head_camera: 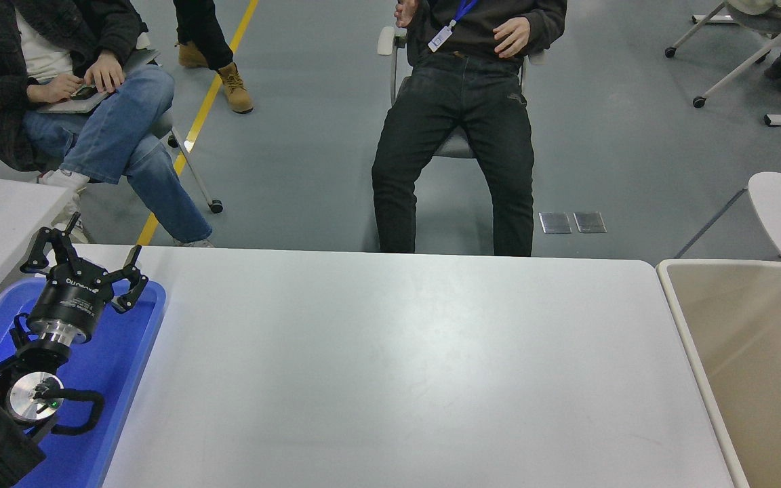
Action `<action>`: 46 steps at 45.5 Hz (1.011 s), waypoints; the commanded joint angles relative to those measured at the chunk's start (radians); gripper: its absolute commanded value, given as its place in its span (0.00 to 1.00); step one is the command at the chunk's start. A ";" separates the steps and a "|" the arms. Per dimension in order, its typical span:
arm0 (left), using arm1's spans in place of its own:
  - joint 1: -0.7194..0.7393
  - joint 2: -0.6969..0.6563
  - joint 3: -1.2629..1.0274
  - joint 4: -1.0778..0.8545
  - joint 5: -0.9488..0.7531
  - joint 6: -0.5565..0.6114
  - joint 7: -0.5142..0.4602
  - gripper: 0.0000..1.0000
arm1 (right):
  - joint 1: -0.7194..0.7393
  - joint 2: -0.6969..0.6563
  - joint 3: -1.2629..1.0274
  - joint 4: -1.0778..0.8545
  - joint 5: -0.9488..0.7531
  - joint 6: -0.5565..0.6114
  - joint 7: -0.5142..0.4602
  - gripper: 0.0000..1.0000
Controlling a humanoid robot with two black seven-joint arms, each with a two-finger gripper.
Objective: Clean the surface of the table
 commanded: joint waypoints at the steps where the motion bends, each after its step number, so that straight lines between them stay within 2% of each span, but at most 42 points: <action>1: 0.000 0.000 0.000 0.000 0.000 0.000 0.000 1.00 | -0.096 0.023 -0.087 -0.015 0.000 -0.065 -0.082 0.00; 14: 0.000 0.000 0.000 0.000 0.000 0.000 0.000 1.00 | -0.168 0.106 -0.240 -0.052 0.000 -0.071 -0.134 0.00; 23: 0.000 0.000 0.000 0.000 0.000 0.000 0.000 1.00 | -0.205 0.165 -0.247 -0.052 0.000 -0.093 -0.135 0.00; 46: 0.000 0.000 0.000 0.000 0.000 0.000 0.000 1.00 | -0.219 0.213 -0.248 -0.052 0.000 -0.145 -0.135 0.00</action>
